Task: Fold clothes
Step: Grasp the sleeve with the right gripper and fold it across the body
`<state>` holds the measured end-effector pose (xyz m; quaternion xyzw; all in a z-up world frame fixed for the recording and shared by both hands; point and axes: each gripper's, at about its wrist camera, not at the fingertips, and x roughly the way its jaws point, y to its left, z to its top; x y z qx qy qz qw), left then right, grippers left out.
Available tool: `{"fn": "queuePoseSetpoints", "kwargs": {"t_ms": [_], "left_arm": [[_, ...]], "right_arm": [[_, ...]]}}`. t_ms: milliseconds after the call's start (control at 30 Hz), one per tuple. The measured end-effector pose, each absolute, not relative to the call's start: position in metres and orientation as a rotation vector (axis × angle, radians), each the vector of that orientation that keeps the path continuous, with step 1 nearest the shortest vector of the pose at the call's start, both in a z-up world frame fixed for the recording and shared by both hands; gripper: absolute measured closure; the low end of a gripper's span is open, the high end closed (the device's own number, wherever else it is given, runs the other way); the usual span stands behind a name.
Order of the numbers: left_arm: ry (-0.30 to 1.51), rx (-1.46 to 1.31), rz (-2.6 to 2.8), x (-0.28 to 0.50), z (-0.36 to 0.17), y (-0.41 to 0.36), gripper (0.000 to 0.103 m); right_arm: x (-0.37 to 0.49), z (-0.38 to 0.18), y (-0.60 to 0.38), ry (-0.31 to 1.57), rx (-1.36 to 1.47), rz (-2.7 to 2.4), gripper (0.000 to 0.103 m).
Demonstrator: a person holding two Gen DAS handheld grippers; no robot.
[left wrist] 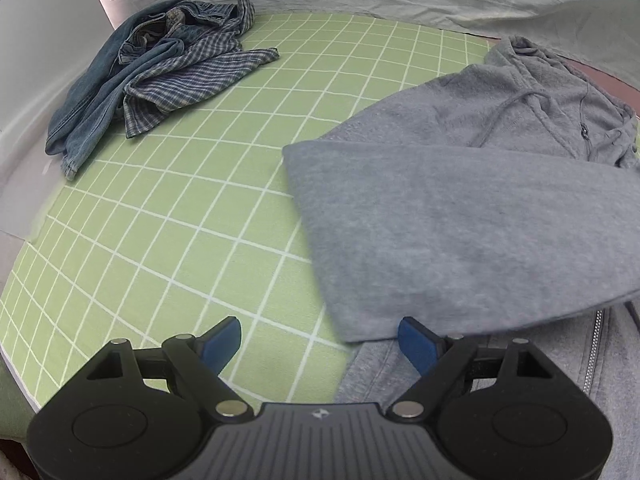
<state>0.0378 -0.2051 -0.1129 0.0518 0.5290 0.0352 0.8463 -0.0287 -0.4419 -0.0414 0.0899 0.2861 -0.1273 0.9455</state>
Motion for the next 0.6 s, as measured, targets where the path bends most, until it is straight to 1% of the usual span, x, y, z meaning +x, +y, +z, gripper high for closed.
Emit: {"fn": "queuePoseSetpoints", "kwargs": {"t_ms": [200, 367, 500, 567, 600], "left_arm": [[1.081, 0.139, 0.126, 0.058, -0.113, -0.214, 0.015], [1.085, 0.168, 0.151, 0.082, -0.118, -0.215, 0.015], [1.094, 0.210, 0.130, 0.089, -0.120, -0.222, 0.015], [1.081, 0.229, 0.096, 0.089, -0.120, -0.226, 0.015], [1.074, 0.240, 0.075, 0.090, -0.120, -0.229, 0.015]], "right_arm": [[-0.042, -0.047, -0.521, 0.554, 0.259, -0.415, 0.086], [-0.066, -0.071, -0.595, 0.548, 0.350, -0.678, 0.086], [-0.089, -0.103, -0.638, 0.618, 0.503, -0.810, 0.086], [-0.094, -0.111, -0.643, 0.638, 0.518, -0.809, 0.083], [-0.096, -0.114, -0.645, 0.647, 0.525, -0.808, 0.080]]}}
